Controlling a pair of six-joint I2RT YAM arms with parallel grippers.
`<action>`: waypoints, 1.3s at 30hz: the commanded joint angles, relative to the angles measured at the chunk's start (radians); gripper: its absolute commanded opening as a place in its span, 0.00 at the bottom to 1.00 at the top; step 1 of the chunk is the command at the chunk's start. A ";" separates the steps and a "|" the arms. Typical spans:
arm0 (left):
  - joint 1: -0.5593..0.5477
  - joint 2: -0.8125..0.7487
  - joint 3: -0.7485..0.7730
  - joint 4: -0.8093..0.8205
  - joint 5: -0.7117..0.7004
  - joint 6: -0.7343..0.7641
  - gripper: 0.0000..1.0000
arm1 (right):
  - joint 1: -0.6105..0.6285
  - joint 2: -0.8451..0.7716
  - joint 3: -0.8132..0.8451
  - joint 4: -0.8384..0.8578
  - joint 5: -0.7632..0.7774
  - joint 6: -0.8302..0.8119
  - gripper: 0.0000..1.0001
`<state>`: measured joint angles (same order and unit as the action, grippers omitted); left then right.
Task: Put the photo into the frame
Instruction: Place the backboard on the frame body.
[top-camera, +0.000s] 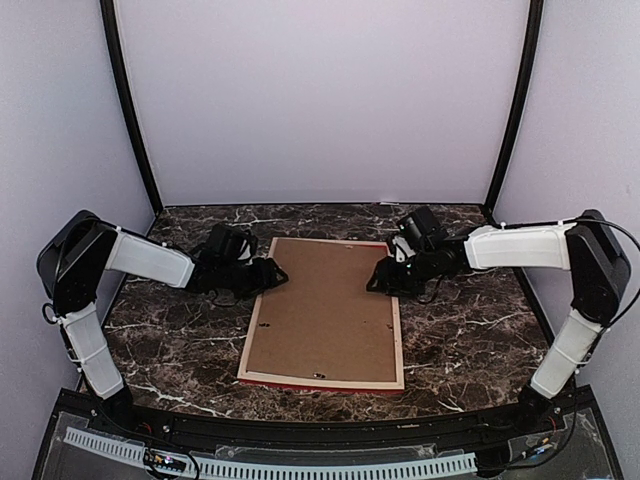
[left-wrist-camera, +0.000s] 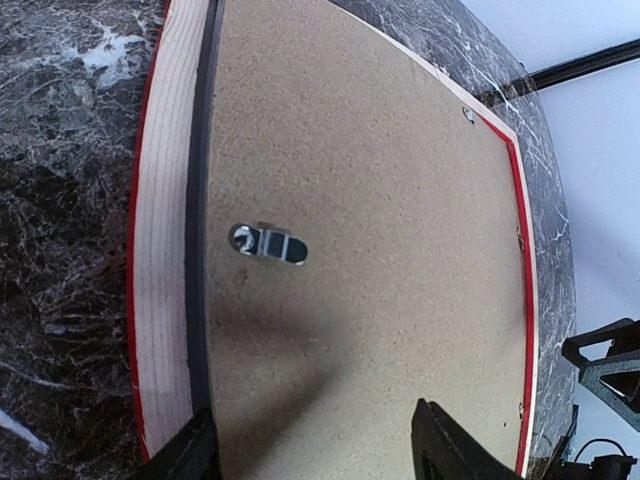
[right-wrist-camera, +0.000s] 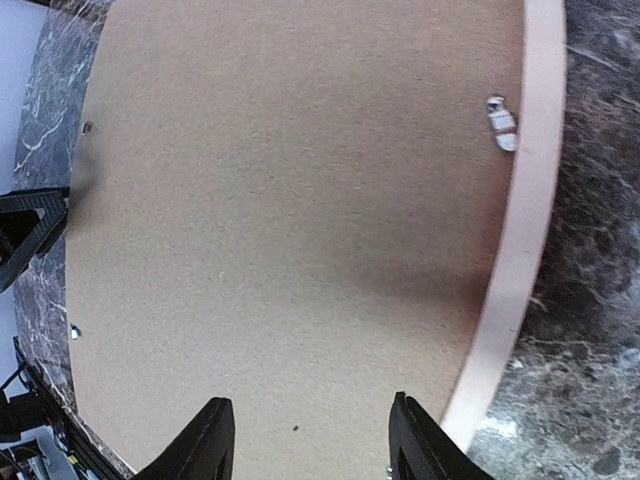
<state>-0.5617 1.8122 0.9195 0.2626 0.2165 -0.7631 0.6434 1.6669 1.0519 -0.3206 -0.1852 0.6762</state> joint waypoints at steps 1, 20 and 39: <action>-0.009 -0.016 0.032 -0.080 -0.012 0.052 0.67 | 0.045 0.063 0.066 0.077 -0.067 -0.036 0.54; -0.011 -0.013 0.046 -0.125 -0.006 0.090 0.69 | 0.084 0.207 0.034 0.157 -0.125 -0.013 0.53; -0.010 -0.141 0.102 -0.330 -0.188 0.263 0.74 | 0.084 0.214 -0.041 0.183 -0.111 0.003 0.53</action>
<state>-0.5743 1.7340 0.9791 0.0174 0.0914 -0.5671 0.7219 1.8530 1.0485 -0.0666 -0.3183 0.6674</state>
